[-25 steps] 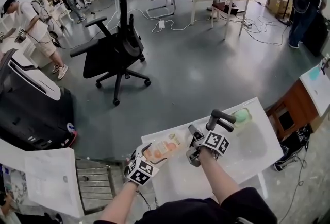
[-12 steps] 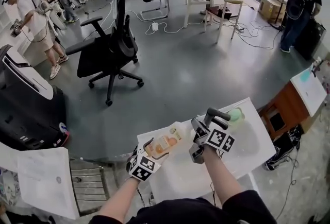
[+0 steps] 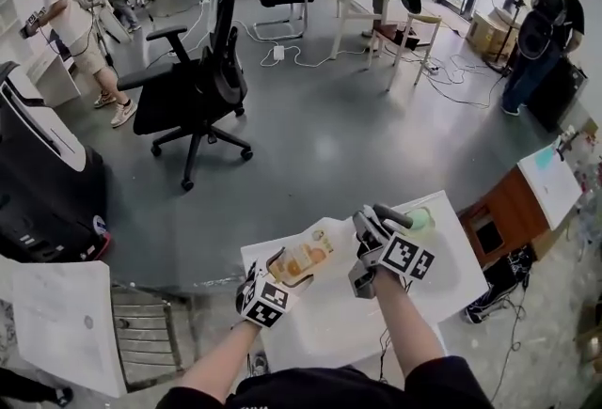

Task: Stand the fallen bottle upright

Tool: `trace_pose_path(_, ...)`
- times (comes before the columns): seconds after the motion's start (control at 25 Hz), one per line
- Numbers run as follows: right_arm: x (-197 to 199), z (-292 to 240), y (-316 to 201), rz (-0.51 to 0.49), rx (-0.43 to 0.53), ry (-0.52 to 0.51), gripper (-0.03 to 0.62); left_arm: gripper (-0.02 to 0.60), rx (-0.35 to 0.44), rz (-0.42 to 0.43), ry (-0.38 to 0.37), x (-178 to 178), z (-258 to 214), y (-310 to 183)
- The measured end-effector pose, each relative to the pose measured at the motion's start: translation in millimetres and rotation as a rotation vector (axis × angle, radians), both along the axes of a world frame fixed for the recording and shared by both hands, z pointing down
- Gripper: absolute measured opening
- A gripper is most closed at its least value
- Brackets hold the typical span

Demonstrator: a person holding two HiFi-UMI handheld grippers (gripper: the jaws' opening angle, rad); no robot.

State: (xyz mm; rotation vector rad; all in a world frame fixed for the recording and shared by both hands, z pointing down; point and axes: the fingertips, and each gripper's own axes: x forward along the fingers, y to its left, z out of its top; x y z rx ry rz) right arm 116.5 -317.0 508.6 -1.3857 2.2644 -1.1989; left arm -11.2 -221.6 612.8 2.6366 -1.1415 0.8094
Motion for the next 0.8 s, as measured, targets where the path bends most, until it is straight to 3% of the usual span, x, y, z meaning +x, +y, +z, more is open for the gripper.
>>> trace_pose_path(0.52, 18, -38, -9, -0.013, 0.113, 0.086, 0.084, 0.391, 0.039, -0.03, 0.119, 38, -7, -23)
trace_pose_path(0.8, 32, -58, -10, -0.029, 0.189, 0.138, 0.08, 0.391, 0.066, -0.007, 0.186, 62, -16, -35)
